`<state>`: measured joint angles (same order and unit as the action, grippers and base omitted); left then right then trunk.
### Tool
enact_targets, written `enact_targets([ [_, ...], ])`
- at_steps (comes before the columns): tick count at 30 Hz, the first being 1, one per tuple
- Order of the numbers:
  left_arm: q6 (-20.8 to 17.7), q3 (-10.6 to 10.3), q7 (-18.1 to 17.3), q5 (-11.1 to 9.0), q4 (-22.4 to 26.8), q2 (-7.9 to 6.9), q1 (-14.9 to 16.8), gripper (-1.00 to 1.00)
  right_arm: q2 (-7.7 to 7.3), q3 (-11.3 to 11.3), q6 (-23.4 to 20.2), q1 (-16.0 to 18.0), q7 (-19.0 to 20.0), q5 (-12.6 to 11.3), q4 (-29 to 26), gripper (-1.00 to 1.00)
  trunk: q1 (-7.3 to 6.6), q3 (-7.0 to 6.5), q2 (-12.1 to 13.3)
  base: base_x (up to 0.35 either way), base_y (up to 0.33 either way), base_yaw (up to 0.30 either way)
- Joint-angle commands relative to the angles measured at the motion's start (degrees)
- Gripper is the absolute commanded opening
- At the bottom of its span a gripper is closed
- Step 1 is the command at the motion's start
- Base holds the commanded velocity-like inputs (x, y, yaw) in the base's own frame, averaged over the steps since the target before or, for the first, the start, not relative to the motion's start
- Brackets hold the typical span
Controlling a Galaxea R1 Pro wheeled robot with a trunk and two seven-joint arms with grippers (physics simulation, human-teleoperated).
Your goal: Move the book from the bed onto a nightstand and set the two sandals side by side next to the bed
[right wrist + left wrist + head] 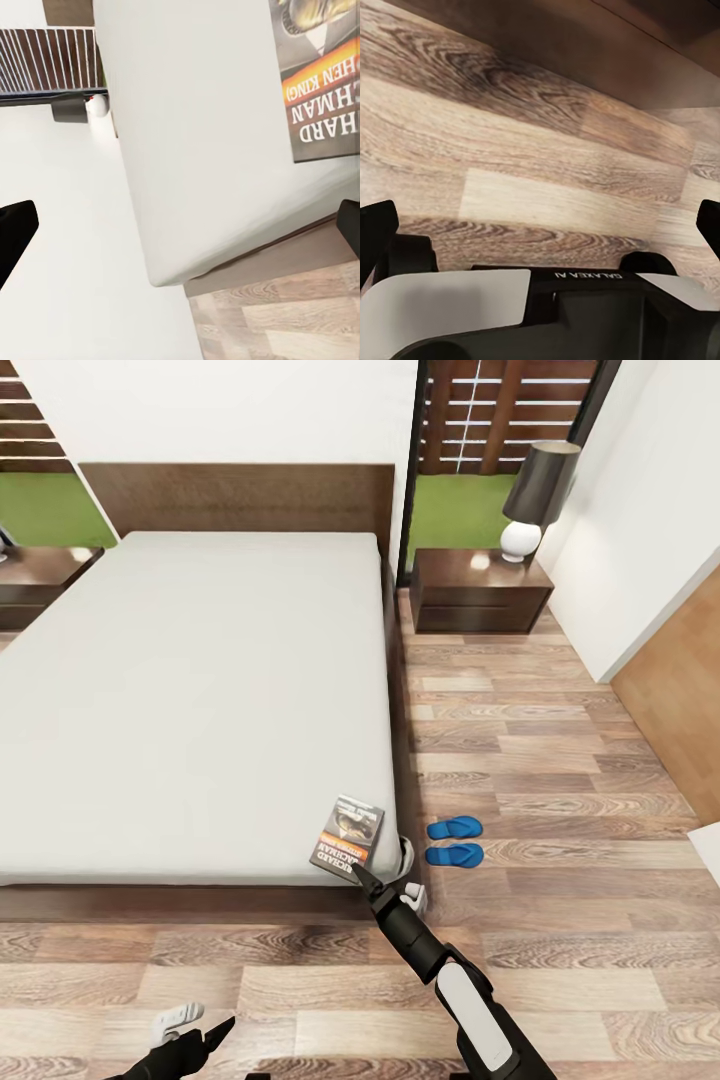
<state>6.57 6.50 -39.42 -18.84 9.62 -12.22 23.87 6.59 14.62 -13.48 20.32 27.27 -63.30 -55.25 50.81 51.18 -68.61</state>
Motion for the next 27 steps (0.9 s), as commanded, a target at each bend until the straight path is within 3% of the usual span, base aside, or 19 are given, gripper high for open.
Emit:
enact_targets([
  [1,0.19,0.45,-0.25,0.39,-0.07,0.04,0.04,1.00,0.00,-0.03,-0.41,0.02,0.07,-0.60,-0.01,1.00,0.23,0.22,-0.44,0.000,0.000,0.000],
  [27,0.19,0.44,-0.25,0.39,-0.06,0.09,0.04,1.00,0.01,-0.03,-0.33,0.04,-0.02,-0.60,0.02,1.00,5.94,4.88,-10.86,0.000,0.000,0.000],
])
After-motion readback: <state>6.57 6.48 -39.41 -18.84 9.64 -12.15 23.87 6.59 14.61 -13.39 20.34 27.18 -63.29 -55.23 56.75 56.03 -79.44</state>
